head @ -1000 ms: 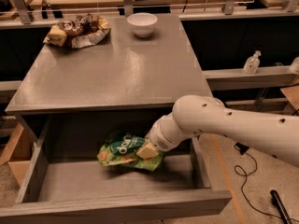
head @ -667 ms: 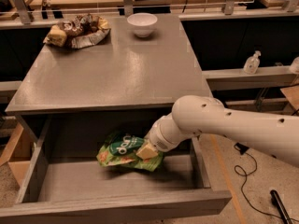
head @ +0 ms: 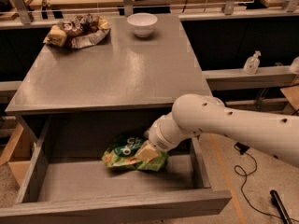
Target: Place green rice chip bag into top drawer
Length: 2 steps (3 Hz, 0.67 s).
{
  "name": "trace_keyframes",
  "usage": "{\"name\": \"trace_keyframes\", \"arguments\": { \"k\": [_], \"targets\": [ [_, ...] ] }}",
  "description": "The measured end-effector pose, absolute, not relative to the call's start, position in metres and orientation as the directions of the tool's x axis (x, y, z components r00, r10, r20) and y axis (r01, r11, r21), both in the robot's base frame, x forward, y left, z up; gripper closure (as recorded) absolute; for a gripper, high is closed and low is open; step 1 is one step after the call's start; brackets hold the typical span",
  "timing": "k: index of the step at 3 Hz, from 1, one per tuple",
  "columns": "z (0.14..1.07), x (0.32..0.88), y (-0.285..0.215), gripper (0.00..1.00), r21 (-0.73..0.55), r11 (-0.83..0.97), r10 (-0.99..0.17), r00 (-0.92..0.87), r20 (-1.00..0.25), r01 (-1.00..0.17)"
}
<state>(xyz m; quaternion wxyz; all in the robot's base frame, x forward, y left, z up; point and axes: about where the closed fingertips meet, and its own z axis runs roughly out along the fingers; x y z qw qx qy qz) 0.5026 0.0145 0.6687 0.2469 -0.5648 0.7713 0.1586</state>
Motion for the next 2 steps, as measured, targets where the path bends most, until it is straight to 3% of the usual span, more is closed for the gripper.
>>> {"name": "trace_keyframes", "arguments": {
  "k": [1, 2],
  "targets": [
    [0.675, 0.503, 0.009, 0.0, -0.021, 0.31, -0.784, -0.243, -0.572, -0.95],
    [0.689, 0.5, -0.002, 0.0, -0.026, 0.323, -0.785, -0.253, -0.565, -0.946]
  ]
}}
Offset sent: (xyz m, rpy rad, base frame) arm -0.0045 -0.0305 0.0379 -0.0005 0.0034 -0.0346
